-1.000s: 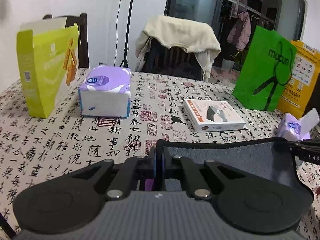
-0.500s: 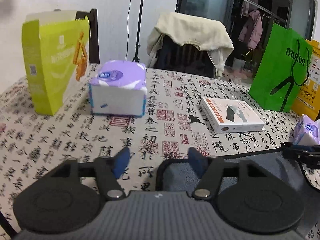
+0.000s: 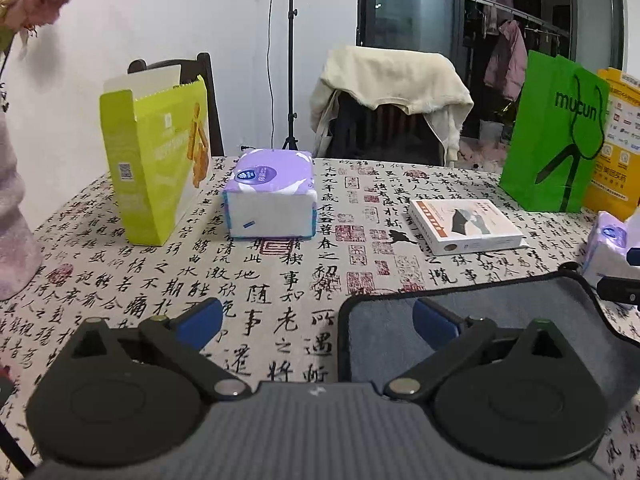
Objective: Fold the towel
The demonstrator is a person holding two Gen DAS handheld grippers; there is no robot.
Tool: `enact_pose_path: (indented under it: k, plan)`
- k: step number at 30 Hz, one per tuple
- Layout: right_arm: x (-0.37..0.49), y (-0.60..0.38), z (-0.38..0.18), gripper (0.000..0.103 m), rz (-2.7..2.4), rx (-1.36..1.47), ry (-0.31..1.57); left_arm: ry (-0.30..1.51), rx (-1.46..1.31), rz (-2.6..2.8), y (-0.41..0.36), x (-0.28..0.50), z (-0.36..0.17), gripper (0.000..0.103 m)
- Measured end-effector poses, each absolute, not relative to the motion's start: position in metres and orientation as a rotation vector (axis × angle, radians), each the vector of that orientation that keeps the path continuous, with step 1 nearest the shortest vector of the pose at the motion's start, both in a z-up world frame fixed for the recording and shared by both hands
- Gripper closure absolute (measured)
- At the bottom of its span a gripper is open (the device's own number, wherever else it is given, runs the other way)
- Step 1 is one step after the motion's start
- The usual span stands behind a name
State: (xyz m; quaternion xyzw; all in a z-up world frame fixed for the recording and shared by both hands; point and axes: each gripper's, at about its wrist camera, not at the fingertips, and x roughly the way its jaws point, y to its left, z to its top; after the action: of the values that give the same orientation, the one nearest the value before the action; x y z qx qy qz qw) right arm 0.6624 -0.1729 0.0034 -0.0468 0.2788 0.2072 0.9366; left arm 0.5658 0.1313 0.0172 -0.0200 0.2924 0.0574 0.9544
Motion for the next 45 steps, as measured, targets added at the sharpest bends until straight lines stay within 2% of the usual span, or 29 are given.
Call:
enact_pose_path:
  k: [23,45]
  plan:
    - [0.554,-0.21,0.026,0.0,0.421,-0.035,0.532,0.578,-0.068,0.107,0.108,0.454,0.038,0.0]
    - [0.445,-0.219,0.026,0.0,0.44,-0.07,0.516,0.543,-0.073,0.1,0.091,0.349,0.045,0.0]
